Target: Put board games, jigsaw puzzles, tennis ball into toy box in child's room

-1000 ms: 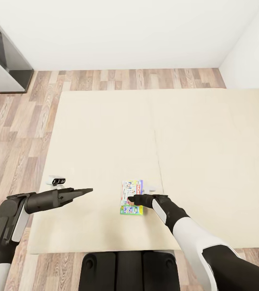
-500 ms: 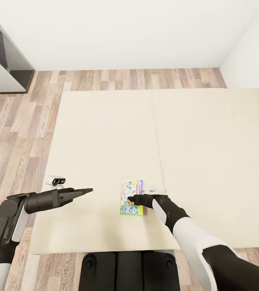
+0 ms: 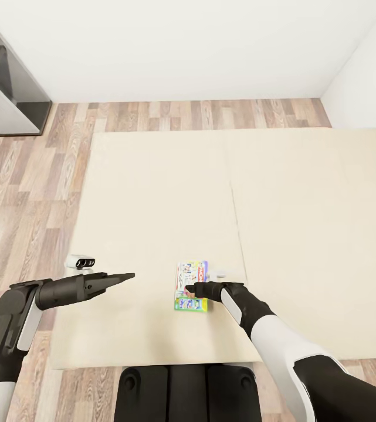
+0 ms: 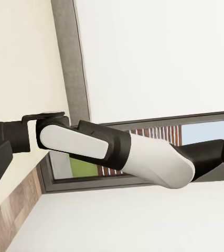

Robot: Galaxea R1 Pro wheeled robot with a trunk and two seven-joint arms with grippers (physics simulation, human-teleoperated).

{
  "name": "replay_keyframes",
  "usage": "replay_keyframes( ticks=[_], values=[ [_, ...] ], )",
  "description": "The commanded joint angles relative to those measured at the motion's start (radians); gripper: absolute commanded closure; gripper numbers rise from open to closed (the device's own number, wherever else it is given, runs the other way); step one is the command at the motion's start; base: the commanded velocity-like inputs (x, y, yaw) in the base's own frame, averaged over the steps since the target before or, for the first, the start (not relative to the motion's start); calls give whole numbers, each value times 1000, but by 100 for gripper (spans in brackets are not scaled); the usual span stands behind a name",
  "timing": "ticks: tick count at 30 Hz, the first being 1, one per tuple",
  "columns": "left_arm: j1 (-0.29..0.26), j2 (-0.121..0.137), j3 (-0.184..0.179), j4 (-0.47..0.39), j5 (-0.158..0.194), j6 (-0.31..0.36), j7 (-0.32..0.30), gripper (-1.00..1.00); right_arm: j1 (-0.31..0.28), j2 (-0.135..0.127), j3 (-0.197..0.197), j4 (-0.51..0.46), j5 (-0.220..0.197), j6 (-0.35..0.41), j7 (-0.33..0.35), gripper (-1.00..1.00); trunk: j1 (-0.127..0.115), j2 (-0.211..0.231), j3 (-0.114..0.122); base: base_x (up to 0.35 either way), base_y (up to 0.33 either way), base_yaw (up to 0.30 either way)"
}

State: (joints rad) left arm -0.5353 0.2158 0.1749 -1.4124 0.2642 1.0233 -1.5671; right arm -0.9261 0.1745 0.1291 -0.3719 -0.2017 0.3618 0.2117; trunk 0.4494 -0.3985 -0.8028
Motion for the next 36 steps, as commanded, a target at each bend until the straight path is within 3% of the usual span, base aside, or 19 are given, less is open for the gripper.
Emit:
replay_keyframes(
  ticks=[1,36],
  values=[
    [0,0,0,0,0,11,-4,-100,0,0,3,-1,-7,5,-2,-100,1,-2,-1,0,57,0],
    [0,0,0,0,0,11,-4,-100,0,0,3,-1,-7,5,-2,-100,1,-2,-1,0,57,0]
  ],
)
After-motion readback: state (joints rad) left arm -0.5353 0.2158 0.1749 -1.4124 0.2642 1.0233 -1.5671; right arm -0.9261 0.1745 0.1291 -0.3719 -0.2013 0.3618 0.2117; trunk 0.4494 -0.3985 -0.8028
